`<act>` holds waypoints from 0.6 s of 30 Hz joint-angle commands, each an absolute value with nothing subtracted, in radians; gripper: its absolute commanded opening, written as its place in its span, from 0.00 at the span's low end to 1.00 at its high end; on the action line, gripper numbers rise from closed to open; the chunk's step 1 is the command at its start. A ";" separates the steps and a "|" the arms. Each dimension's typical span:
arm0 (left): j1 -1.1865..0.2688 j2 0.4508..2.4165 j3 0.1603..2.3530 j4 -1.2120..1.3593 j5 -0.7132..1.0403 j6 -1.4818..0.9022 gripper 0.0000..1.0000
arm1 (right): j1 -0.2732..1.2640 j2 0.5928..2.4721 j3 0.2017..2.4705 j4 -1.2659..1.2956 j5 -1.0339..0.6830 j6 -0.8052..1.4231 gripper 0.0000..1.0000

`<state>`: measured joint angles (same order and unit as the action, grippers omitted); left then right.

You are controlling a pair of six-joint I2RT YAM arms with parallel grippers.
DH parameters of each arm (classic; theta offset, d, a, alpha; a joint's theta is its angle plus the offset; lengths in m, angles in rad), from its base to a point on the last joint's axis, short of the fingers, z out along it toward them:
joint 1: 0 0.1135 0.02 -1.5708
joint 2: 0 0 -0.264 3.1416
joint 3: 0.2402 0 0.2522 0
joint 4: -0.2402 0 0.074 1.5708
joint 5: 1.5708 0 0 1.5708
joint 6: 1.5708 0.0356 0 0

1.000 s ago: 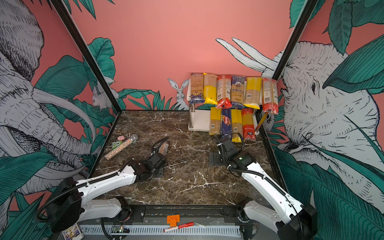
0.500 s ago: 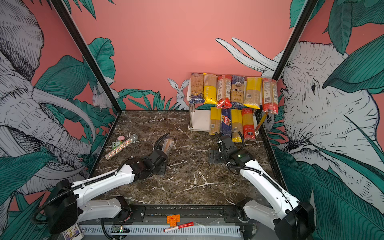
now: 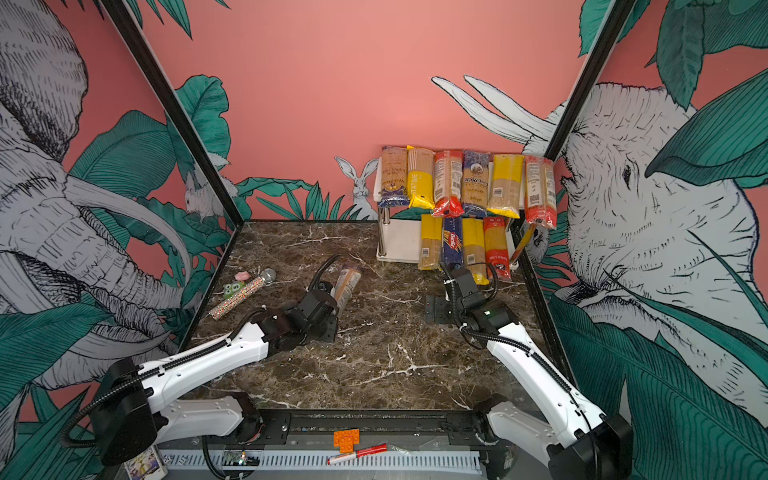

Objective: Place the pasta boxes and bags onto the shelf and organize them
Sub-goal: 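Lift the white-and-blue bag with the left gripper and carry it toward the shelf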

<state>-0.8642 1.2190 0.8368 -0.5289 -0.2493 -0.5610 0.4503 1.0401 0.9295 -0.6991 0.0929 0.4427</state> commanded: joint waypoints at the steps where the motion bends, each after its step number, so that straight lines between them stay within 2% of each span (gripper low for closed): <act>1: -0.874 1.192 0.897 -0.460 -0.267 -0.549 0.00 | 0.437 1.026 0.926 -0.714 0.092 0.446 0.99; 18: -0.945 1.219 0.958 -0.443 -0.273 -0.548 0.00 | 0.402 1.072 0.980 -0.726 0.061 0.406 0.99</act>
